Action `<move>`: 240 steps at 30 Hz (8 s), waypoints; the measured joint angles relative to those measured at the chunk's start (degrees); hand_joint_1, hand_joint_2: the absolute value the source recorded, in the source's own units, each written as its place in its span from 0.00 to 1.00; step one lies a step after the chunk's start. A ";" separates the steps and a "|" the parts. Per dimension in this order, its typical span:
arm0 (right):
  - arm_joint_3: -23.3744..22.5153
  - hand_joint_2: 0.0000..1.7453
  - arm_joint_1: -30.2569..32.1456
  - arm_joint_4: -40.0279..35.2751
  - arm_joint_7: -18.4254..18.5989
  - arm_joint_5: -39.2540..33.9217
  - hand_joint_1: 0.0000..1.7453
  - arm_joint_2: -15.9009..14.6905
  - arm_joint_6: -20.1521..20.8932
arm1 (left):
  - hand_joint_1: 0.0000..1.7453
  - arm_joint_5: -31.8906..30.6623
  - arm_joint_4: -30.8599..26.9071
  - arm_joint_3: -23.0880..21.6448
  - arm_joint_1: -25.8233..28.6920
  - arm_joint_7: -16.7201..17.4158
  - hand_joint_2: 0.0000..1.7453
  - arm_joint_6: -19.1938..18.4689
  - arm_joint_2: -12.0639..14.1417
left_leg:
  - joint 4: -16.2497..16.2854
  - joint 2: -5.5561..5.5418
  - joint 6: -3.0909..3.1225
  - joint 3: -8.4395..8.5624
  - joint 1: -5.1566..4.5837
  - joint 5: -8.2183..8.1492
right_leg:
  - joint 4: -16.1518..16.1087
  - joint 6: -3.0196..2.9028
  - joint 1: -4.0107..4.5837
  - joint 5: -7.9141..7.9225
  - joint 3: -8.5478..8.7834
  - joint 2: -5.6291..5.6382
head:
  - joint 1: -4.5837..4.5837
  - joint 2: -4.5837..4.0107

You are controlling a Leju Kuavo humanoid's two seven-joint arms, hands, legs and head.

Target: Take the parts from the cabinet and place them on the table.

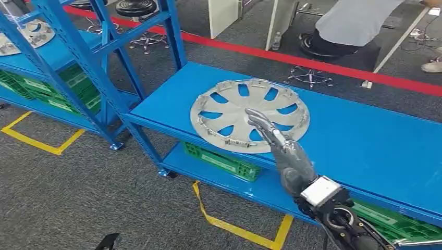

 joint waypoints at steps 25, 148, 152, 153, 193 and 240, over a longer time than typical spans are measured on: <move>0.02 0.00 -0.02 0.55 0.07 0.07 0.00 0.00 -0.07 | 0.00 0.15 0.00 -0.02 -0.04 -0.11 0.00 -0.02 0.13 | 0.20 0.00 0.27 -0.04 -0.33 -0.25 | -0.09 0.20 -0.55 -0.03 0.04 -0.02 | -0.07 0.00; 16.66 1.00 -31.23 32.68 21.59 -6.71 0.00 -16.33 16.37 | 0.00 5.29 0.11 -0.52 1.33 -3.54 0.00 -0.72 -0.35 | 1.02 -1.00 0.11 2.90 -0.86 -3.36 | 3.02 -1.18 0.33 -0.22 -2.23 0.98 | -0.68 0.00; 17.55 1.00 -32.23 34.60 19.56 -4.63 0.00 -15.65 15.36 | 0.00 5.14 0.11 -0.52 1.31 -3.52 0.00 -0.79 -0.35 | 1.02 -1.00 0.11 2.89 -0.86 -3.36 | 3.02 -1.18 0.32 -0.22 -2.24 0.99 | -0.68 0.00; 17.70 1.00 -32.61 35.15 19.13 -4.13 0.00 -15.45 15.23 | 0.00 5.14 0.11 -0.52 1.30 -3.50 0.00 -0.79 -0.35 | 1.02 -1.00 0.11 2.88 -0.86 -3.36 | 3.01 -1.18 0.32 -0.22 -2.24 0.99 | -0.68 0.00; 18.73 1.00 -34.93 53.42 11.54 0.98 0.00 -9.88 16.59 | 0.00 4.61 0.11 -0.52 0.95 -2.99 0.00 -0.61 -0.31 | 1.03 -1.00 0.10 2.89 -0.86 -3.35 | 3.00 -1.18 0.33 -0.22 -2.24 0.99 | -0.66 0.00; 17.24 1.00 -34.34 60.70 12.06 3.15 0.00 -8.07 10.73 | 0.00 4.94 0.11 -0.52 0.83 -2.99 0.00 -0.70 0.15 | 1.07 -0.99 0.11 2.92 -0.86 -3.35 | 2.99 -1.18 0.32 -0.21 -2.24 1.03 | -0.63 0.00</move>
